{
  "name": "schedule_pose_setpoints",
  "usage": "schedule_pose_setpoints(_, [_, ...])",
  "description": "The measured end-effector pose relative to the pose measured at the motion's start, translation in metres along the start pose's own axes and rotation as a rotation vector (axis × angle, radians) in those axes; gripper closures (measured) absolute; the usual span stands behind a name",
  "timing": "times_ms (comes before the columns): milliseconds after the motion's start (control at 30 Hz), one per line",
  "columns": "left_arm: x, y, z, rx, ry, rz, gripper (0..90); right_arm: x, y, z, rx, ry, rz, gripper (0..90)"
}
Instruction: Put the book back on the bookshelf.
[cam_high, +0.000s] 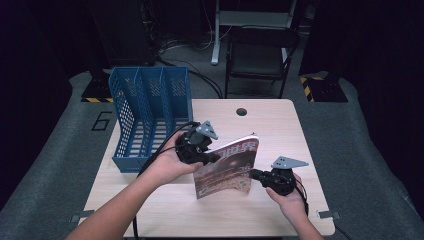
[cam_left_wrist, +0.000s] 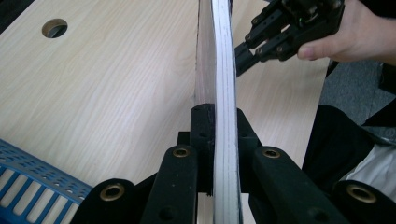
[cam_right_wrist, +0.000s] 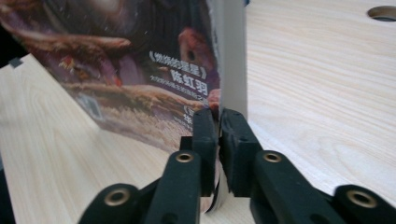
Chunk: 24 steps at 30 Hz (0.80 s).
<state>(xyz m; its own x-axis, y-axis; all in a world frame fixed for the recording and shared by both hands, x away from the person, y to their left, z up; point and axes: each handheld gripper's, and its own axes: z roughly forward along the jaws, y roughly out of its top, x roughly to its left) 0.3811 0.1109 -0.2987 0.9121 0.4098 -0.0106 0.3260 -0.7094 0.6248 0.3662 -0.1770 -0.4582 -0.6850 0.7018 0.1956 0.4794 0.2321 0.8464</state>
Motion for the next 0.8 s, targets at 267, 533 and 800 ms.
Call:
schedule_pose_setpoints(267, [0.0, 0.001, 0.0, 0.005, 0.009, 0.012, 84.0, -0.003, -0.001, -0.004, -0.038, 0.021, 0.037, 85.5])
schedule_pose_setpoints(533, [0.006, -0.001, 0.0, -0.018, 0.01, -0.018, 84.2, 0.0, -0.006, 0.0, -0.004, -0.011, 0.004, 73.4])
schedule_pose_setpoints(800, [0.009, 0.003, -0.001, -0.018, 0.022, -0.022, 84.3, -0.002, -0.012, -0.001, 0.007, -0.015, 0.018, 70.6])
